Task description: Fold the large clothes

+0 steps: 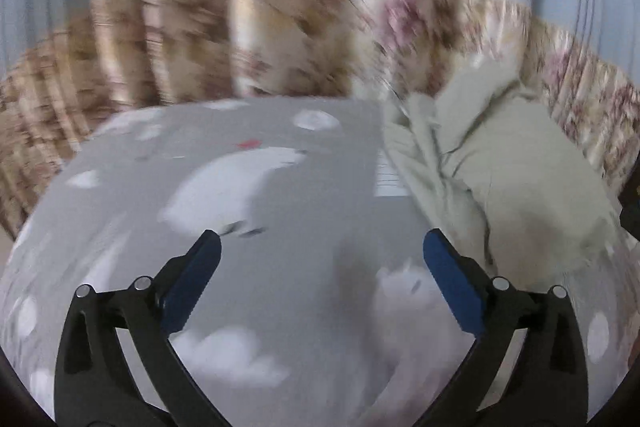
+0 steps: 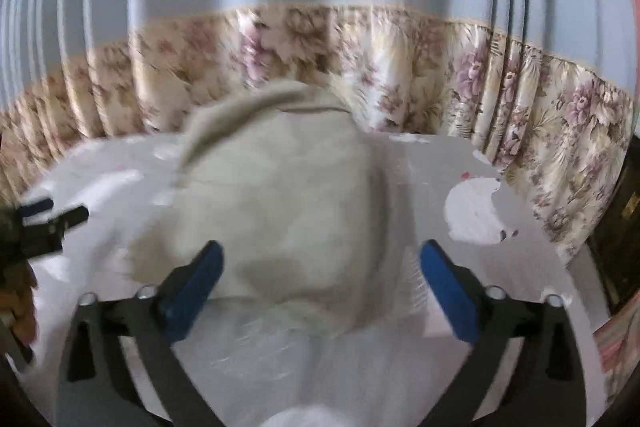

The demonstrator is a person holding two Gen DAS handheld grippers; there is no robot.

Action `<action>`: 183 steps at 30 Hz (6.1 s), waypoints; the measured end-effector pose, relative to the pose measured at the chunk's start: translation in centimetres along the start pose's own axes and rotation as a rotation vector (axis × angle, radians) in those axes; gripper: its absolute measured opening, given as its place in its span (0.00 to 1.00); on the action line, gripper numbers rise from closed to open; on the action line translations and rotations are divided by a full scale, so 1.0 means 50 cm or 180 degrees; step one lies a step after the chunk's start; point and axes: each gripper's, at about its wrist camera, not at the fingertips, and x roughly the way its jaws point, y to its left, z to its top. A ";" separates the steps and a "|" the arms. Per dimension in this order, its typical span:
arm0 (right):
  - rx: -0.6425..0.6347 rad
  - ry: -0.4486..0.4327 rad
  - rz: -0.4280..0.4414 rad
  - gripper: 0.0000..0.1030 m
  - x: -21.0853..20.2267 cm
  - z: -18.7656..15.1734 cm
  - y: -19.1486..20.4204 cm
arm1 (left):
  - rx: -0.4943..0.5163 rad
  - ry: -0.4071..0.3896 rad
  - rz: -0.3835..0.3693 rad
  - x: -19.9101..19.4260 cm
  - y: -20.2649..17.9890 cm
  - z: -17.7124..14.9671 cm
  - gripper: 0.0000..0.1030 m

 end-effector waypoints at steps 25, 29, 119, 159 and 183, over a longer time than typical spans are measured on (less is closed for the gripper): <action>-0.0325 -0.0902 0.0003 0.98 -0.242 -0.157 0.213 | -0.0185 -0.1264 0.0403 -0.296 0.100 -0.187 0.97; -0.0327 -0.0884 0.0011 0.98 -0.236 -0.169 0.209 | -0.0253 -0.1210 0.0372 -0.289 0.109 -0.189 0.97; -0.0077 -0.0870 -0.0024 0.98 -0.236 -0.171 0.174 | -0.0052 -0.1155 0.0293 -0.279 0.081 -0.194 0.97; -0.0047 -0.0849 -0.0049 0.98 -0.232 -0.175 0.165 | -0.0042 -0.1128 0.0281 -0.274 0.078 -0.199 0.97; -0.0049 -0.0846 -0.0049 0.98 -0.232 -0.173 0.167 | -0.0043 -0.1124 0.0278 -0.275 0.080 -0.196 0.97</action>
